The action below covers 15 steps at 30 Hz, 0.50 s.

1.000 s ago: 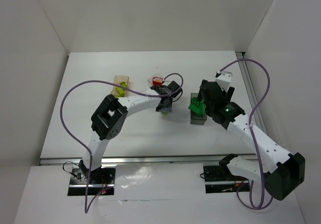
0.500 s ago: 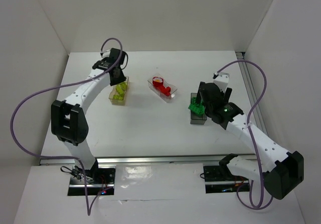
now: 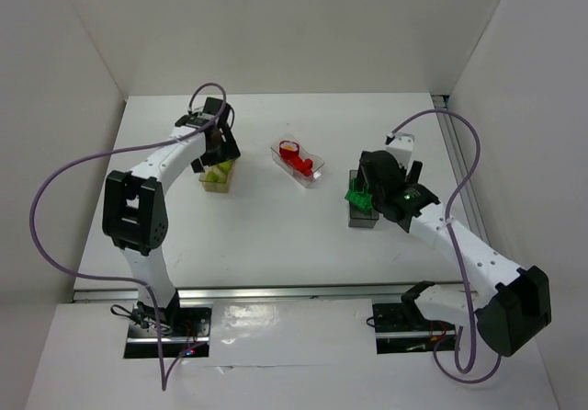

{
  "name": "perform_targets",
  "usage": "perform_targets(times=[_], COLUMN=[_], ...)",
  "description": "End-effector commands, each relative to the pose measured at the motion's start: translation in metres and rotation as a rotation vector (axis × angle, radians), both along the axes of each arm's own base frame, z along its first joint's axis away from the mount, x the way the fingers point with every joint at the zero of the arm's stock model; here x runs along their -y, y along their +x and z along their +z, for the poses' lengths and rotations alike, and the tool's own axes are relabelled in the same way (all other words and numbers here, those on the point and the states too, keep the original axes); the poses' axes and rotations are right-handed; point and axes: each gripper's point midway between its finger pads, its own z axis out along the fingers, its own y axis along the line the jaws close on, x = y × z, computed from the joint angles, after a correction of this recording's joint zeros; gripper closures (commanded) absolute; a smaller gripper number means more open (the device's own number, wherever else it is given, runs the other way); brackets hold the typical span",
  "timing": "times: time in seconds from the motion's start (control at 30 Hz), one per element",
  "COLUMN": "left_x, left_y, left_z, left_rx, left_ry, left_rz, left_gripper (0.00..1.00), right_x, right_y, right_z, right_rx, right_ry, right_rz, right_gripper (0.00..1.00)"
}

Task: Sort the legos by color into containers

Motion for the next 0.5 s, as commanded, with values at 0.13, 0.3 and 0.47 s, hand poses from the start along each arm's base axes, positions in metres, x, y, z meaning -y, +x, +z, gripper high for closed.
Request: perform_targets(times=[0.13,0.3,0.47], left_x=[0.02,0.016,0.007], left_y=[-0.019,-0.044,-0.064], left_z=[0.091,0.123,0.14], left_rx=[0.192,0.283,0.335], left_ry=[-0.059,-0.064,-0.038], left_rz=[-0.112,-0.161,-0.169], left_gripper=[0.05,0.05,0.06], right_x=[0.011,0.016,0.011], right_y=[0.012,0.011,0.01], right_z=[0.021,0.019,0.004], right_rx=[0.064,0.053,0.027], right_ry=[0.015,-0.007,-0.003], right_rz=[-0.138,-0.171,-0.135], right_gripper=[0.0,0.0,0.0])
